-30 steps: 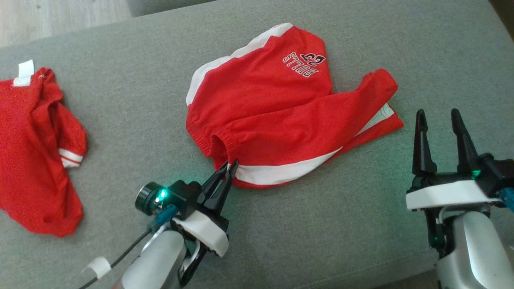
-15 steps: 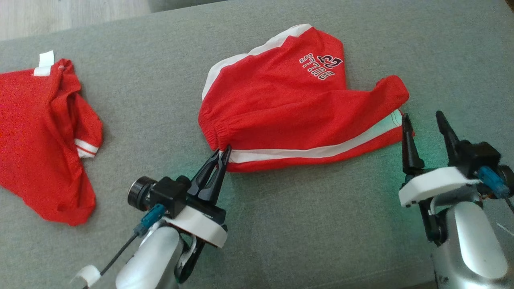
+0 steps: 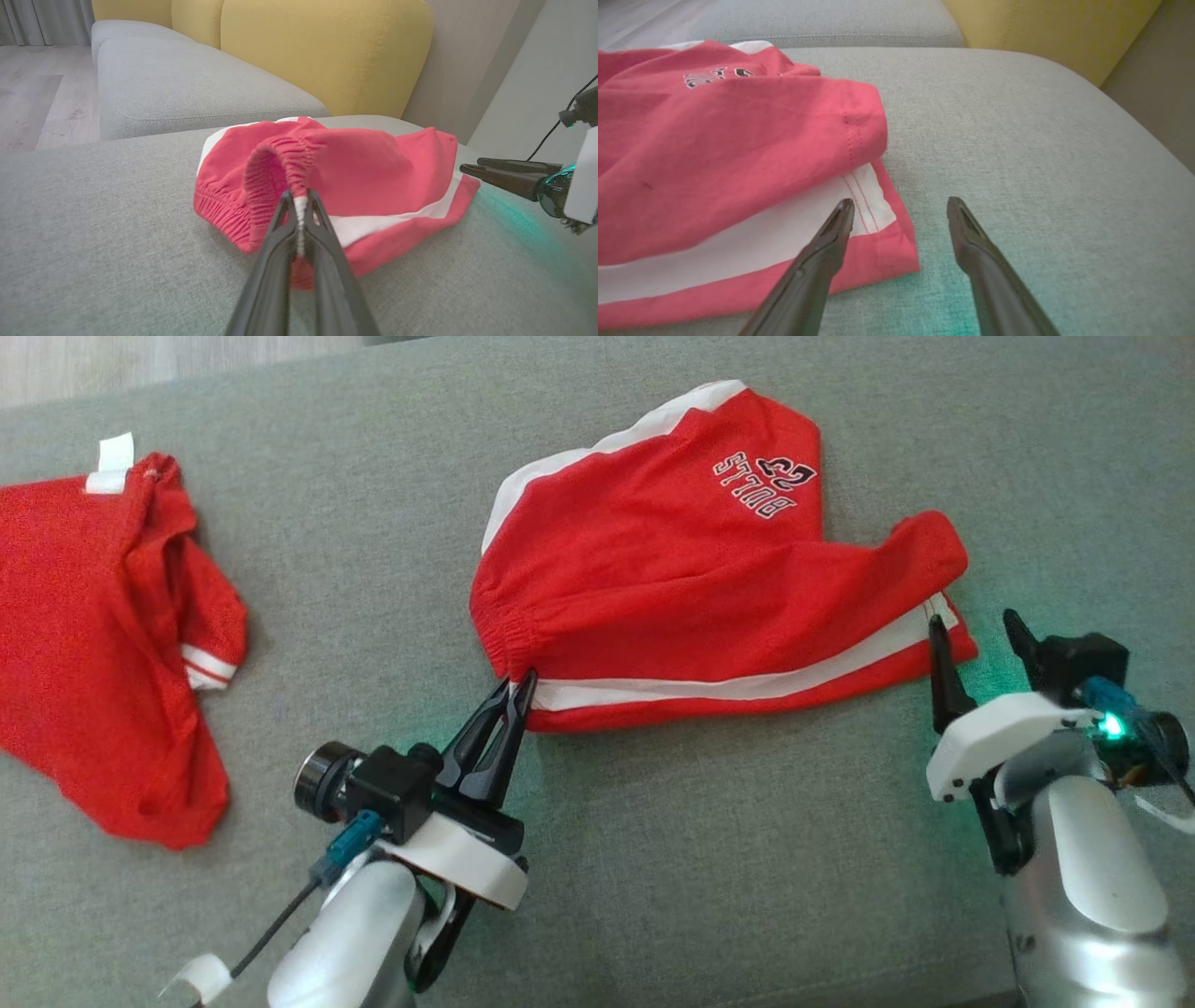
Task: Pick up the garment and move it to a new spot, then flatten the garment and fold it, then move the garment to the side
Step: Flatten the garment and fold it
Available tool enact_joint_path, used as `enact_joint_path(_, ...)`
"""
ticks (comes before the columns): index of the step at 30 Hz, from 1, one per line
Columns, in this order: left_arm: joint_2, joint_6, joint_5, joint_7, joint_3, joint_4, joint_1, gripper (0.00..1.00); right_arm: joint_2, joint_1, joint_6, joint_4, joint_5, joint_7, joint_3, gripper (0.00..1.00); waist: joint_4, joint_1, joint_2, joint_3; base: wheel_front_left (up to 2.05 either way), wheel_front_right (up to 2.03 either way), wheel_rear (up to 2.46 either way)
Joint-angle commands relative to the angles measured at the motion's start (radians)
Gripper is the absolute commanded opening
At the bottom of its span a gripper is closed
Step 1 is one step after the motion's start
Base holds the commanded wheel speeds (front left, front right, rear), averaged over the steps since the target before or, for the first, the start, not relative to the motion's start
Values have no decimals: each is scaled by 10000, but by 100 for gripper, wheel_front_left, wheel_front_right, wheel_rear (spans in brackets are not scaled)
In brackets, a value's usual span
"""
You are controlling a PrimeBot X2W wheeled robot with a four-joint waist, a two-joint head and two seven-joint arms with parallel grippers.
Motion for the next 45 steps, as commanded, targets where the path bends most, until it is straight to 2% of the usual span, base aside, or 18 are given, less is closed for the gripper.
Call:
enact_joint_path(1, 82, -30, 84, -96, 368, -285, -149, 0, -53, -433, -9, -150, -103, 3, 280, 100, 10, 0, 0, 38, 0, 0, 0)
enact_joint_path(25, 45, -162, 192, -97, 276, -140, -223, 0, -626, -1710, -9, 2182, -17, -387, 1505, 99, 175, 0, 0, 148, 0, 0, 0)
enact_joint_path(26, 41, -163, 195, -97, 276, -132, -223, 0, -632, -1725, -9, 2241, -12, -410, 1568, 87, 174, 0, 0, 144, 0, 0, 0)
enact_joint_path(28, 29, -167, 198, -97, 275, -110, -220, 0, -650, -1746, -9, 2335, -17, -452, 1694, 25, 168, 0, 0, 133, 0, 0, 0)
enact_joint_path(29, 24, -169, 198, -97, 275, -95, -223, 0, -664, -1762, -9, 2374, -20, -472, 1748, 2, 162, 0, 0, 129, 0, 0, 0)
enact_joint_path(30, 19, -171, 197, -97, 274, -79, -227, 0, -677, -1777, -9, 2412, -17, -494, 1792, 0, 158, 0, 0, 124, 0, 0, 0)
enact_joint_path(40, -33, -187, 137, -97, 298, 103, -220, 0, -758, -1708, -9, 2433, -47, -795, 2021, 0, 80, 0, 0, -47, 0, 0, 0)
enact_joint_path(45, -59, -167, 107, -97, 455, 60, -105, 0, -776, -1377, -9, 1928, 145, -1157, 2095, 0, -7, 0, 0, -313, 0, 0, 0)
